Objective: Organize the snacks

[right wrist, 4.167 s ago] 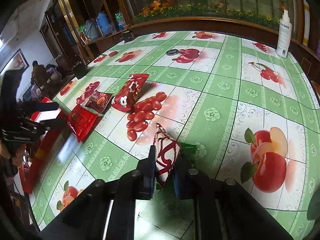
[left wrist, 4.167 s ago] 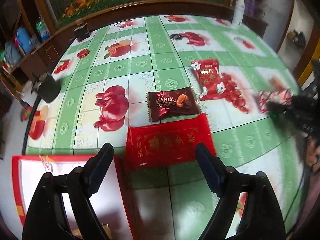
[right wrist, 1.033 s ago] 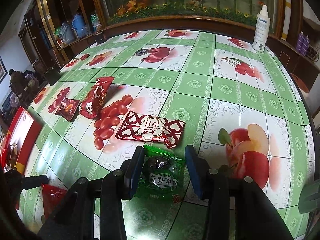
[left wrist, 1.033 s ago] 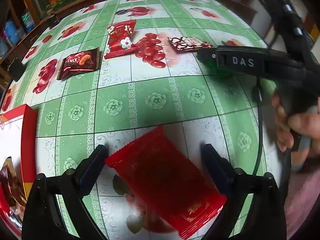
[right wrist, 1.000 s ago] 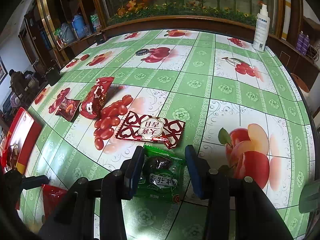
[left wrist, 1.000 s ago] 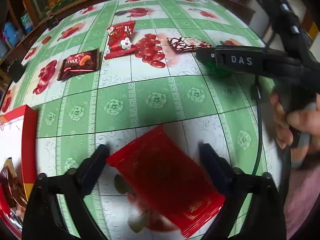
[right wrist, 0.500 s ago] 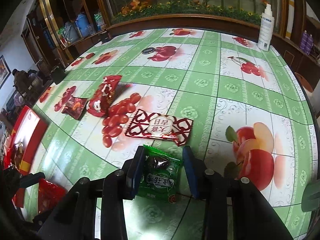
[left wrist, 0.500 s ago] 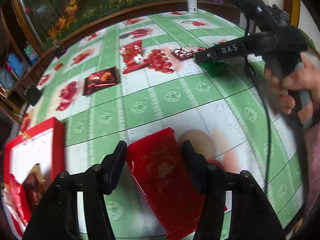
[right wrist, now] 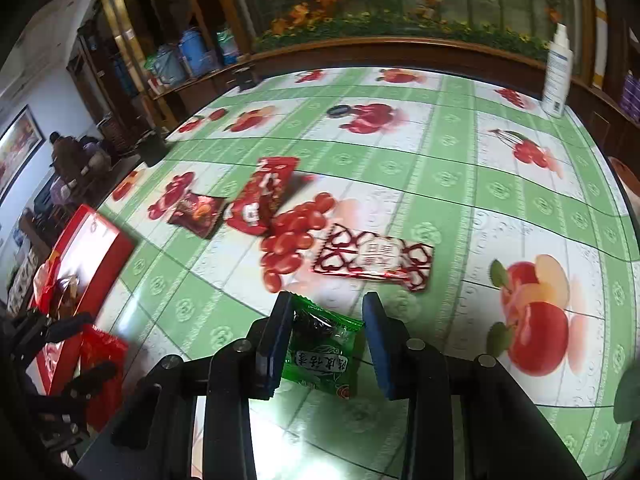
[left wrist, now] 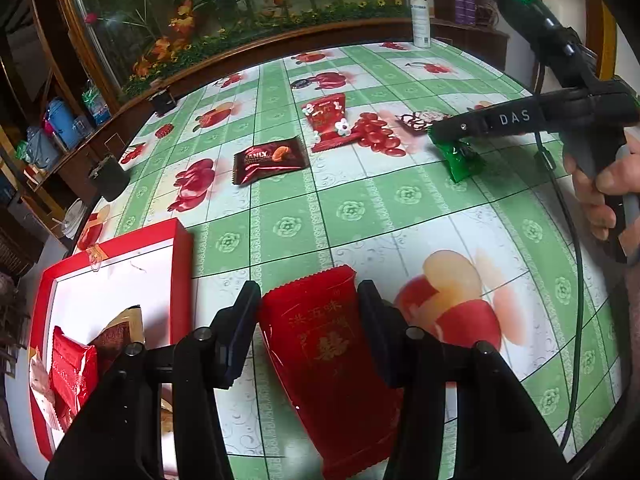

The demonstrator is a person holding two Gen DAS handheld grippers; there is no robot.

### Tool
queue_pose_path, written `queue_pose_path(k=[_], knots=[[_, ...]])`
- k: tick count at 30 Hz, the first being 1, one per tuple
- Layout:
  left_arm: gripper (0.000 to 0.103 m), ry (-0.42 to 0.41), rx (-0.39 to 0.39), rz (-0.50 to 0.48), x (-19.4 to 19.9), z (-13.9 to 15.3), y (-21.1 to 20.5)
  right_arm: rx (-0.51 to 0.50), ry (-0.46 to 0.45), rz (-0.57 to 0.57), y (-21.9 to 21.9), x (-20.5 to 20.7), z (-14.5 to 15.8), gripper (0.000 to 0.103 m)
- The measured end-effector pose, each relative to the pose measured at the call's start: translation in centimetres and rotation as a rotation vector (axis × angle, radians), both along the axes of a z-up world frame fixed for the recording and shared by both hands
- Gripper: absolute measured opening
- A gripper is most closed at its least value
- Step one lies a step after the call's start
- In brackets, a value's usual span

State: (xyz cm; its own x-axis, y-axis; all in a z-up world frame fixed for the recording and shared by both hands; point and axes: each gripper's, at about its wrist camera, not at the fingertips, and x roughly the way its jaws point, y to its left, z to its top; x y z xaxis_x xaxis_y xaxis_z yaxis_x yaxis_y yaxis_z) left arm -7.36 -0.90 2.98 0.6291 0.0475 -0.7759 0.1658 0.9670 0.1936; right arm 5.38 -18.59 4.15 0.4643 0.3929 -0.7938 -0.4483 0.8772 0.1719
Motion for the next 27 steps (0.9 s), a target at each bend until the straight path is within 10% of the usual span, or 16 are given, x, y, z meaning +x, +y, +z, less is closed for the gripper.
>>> queue_pose_path(k=[7,11,14,20,27], knots=[[0.057,0.077,0.001,0.051,0.7,-1.5,0.4,-0.018,0.020,-0.017,-0.1,0.3,-0.6,0.037],[0.086,0.097,0.014,0.085,0.0,-2.0,0.1,-0.027,0.020,-0.018,-0.2,0.4,-0.7,0.037],[0.089,0.107,-0.022,0.116,-0.7,-2.1,0.5,-0.034,0.026,-0.024,-0.1,0.5,-0.9,0.037],[0.088,0.105,-0.160,0.135,-1.4,-2.5,1.9,-0.033,0.023,-0.019,0.1,0.3,-0.9,0.037],[0.061,0.056,-0.140,0.043,-1.2,-2.1,0.6,-0.001,0.025,0.030,1.3,-0.3,-0.8,0.036]])
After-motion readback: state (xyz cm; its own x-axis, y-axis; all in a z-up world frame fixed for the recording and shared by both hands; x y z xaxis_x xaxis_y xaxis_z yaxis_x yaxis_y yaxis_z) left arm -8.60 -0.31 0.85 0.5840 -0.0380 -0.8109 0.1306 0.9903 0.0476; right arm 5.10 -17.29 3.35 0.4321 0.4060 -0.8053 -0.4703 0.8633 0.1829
